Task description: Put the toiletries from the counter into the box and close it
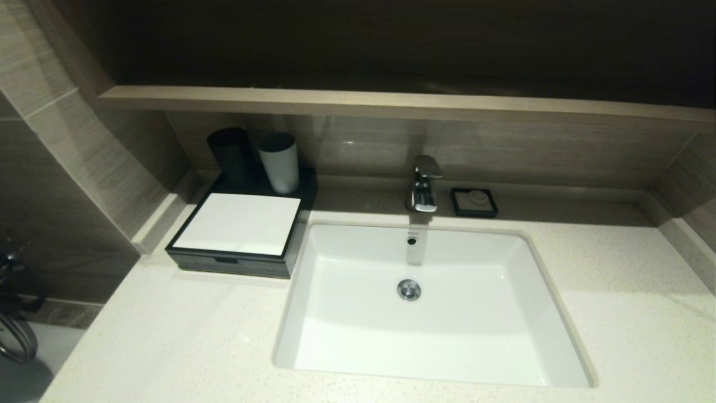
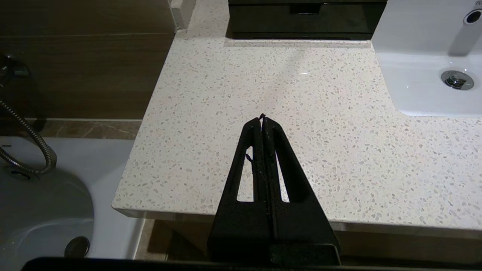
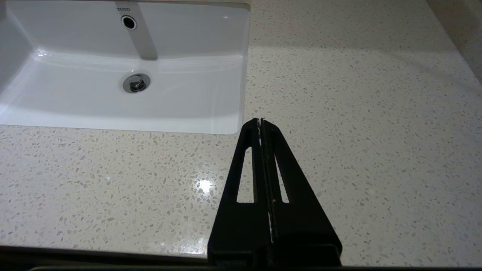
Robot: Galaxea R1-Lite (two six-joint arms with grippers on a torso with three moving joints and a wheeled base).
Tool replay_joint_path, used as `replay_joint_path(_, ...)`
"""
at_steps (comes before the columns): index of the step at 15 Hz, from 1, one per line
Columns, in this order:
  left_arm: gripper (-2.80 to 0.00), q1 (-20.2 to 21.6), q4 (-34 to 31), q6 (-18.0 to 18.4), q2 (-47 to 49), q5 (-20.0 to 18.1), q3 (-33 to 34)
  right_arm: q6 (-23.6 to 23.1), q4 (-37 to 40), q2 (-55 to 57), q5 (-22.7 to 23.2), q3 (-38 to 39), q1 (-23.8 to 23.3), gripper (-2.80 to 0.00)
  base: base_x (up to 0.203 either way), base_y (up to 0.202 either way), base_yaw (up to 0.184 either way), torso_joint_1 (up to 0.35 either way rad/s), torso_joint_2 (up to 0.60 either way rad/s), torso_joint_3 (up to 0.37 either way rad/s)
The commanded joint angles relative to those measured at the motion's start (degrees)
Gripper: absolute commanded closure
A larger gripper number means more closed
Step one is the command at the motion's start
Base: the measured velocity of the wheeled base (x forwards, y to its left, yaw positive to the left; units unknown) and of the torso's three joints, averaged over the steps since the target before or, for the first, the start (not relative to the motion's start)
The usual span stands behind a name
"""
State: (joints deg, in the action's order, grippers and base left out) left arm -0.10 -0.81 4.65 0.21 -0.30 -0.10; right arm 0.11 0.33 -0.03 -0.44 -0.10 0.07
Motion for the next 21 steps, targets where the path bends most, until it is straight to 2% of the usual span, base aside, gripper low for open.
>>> replay_joint_path(1, 0.00, 0.0, -0.1, -0.1, -0.3, 0.0, 0.0, 0.0, 0.0, 0.0, 0.0, 0.0, 0.0, 0.00, 0.000, 0.000, 0.000, 0.000, 0.00, 0.000)
replay_joint_path(6, 0.00, 0.0, 0.1, -0.3, -0.3, 0.0, 0.0, 0.0, 0.0, 0.0, 0.0, 0.0, 0.0, 0.00, 0.000, 0.000, 0.000, 0.000, 0.00, 0.000)
replay_joint_path(10, 0.00, 0.0, 0.3, -2.6, -0.3, 0.2, 0.0, 0.0, 0.0, 0.0, 0.0, 0.0, 0.0, 0.00, 0.000, 0.000, 0.000, 0.000, 0.00, 0.000)
replay_joint_path(21, 0.00, 0.0, 0.3, -2.6, -0.3, 0.2, 0.0, 0.0, 0.0, 0.0, 0.0, 0.0, 0.0, 0.00, 0.000, 0.000, 0.000, 0.000, 0.00, 0.000)
